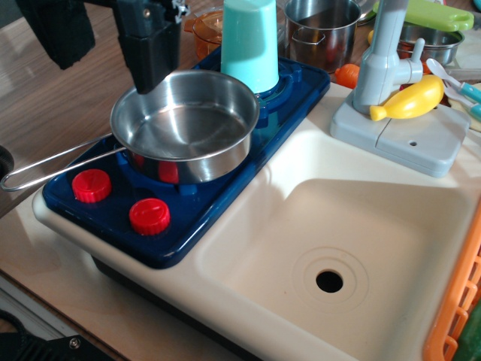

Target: Put pan from stove to sink

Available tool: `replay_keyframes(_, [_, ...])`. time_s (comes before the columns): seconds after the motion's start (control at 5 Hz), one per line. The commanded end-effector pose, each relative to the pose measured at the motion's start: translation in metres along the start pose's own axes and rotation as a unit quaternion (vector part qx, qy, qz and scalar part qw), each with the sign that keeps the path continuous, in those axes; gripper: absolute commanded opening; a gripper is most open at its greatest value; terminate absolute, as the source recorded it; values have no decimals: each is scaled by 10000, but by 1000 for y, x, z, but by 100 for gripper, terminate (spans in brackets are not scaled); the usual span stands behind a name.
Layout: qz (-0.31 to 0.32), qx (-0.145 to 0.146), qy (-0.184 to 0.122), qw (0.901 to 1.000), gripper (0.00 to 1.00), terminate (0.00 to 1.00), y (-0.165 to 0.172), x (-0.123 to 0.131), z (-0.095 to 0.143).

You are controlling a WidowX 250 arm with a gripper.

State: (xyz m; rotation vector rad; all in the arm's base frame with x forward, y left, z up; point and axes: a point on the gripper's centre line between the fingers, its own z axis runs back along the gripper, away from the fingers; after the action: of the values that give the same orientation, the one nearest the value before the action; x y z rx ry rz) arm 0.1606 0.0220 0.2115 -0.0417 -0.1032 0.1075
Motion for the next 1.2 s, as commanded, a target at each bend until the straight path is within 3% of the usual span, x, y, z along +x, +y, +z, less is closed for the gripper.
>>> replay_keyframes(0.0, [0, 0, 0, 10000, 100, 0, 0, 0, 0])
replay_keyframes(0.2, [-945, 309, -490, 9938, 100, 0, -11, -3, -1])
replay_keyframes(0.4, [-1526, 461, -789, 9841, 100, 0, -26, -5, -6])
replay_keyframes(0.6, [-2113, 433, -1133, 9699, 100, 0, -32, -2, -11])
replay_keyframes(1.0, [-2200, 246, -1276, 9668, 100, 0, -37, 7, -30])
